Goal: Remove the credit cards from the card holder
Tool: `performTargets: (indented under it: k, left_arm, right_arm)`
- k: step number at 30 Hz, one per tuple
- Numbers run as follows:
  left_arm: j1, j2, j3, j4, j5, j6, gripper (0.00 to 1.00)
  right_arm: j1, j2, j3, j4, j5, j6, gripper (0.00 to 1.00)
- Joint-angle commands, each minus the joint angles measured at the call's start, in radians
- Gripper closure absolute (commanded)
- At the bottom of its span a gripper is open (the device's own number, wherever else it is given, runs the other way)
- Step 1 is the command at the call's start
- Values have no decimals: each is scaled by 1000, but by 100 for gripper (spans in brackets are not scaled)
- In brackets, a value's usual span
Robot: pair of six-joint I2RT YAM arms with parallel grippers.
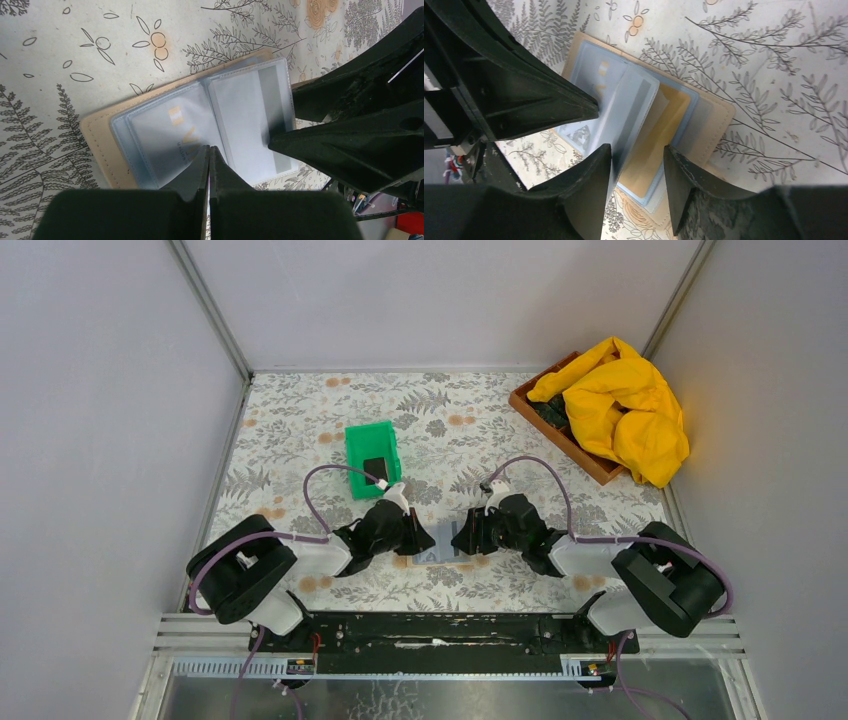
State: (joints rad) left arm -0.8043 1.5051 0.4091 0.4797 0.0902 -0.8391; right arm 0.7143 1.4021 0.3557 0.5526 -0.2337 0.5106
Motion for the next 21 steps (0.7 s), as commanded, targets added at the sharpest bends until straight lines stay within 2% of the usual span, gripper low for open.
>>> performTargets:
  k: [1,21]
  left_arm:
    - [-1,12,-28,-29,-12,7,100]
    - [-2,10,-52,-15,-4,1,100]
  right_arm:
    - [4,27,19,42,-90,34,50]
    - [33,-67,56,-16,-85,37,55]
